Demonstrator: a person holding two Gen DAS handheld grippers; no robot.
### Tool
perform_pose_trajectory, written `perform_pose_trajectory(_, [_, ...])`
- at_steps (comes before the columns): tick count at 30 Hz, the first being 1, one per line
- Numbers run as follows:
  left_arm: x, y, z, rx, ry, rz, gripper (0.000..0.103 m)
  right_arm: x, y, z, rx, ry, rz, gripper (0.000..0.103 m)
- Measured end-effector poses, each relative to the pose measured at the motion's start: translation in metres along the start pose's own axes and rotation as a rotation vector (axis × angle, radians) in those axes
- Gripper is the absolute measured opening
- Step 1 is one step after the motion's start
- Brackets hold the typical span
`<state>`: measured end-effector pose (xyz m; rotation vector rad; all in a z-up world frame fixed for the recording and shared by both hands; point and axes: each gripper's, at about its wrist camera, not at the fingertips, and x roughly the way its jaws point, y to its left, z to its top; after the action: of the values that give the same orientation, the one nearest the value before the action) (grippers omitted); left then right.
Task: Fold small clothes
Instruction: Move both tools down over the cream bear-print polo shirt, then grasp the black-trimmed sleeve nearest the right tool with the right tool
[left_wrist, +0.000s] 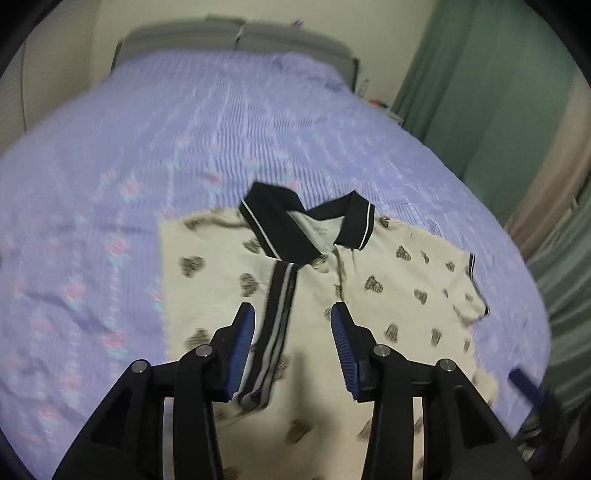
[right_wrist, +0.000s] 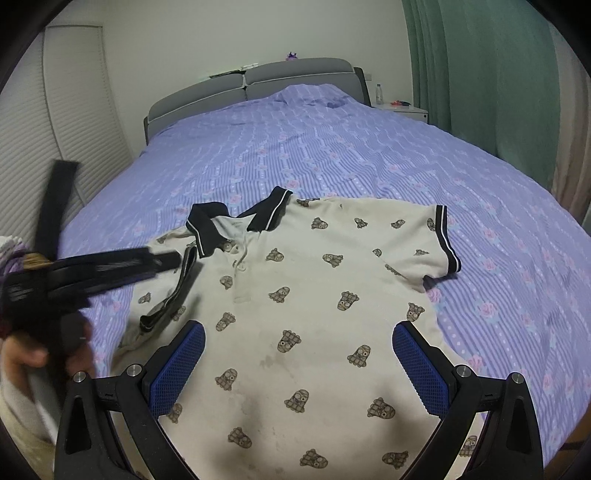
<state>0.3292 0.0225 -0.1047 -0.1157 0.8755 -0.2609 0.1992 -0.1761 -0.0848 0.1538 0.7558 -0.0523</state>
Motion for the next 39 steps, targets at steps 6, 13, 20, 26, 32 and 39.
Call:
perform_pose_trajectory(6, [-0.027, 0.019, -0.033, 0.138, -0.056, 0.106, 0.028, -0.003, 0.002, -0.005, -0.019, 0.001, -0.01, 0.102])
perform_pose_trajectory(13, [-0.007, 0.038, -0.047, 0.077, -0.025, 0.084, 0.019, 0.0, 0.015, -0.016, -0.049, 0.034, -0.007, 0.102])
perform_pose_trajectory(20, [-0.007, 0.004, -0.052, 0.087, -0.02, 0.052, 0.019, -0.001, 0.006, -0.016, -0.063, 0.027, -0.025, 0.102])
perform_pose_trajectory(26, [-0.023, -0.058, -0.037, 0.166, -0.079, 0.061, 0.054, -0.003, -0.046, 0.0, 0.006, -0.024, -0.043, 0.102])
perform_pose_trajectory(32, [-0.005, -0.113, -0.002, 0.164, -0.073, 0.01, 0.067, 0.005, -0.105, 0.03, 0.065, -0.081, -0.065, 0.1])
perform_pose_trajectory(39, [0.033, -0.163, 0.027, 0.173, -0.026, 0.005, 0.069, 0.044, -0.164, 0.059, 0.166, -0.063, 0.011, 0.077])
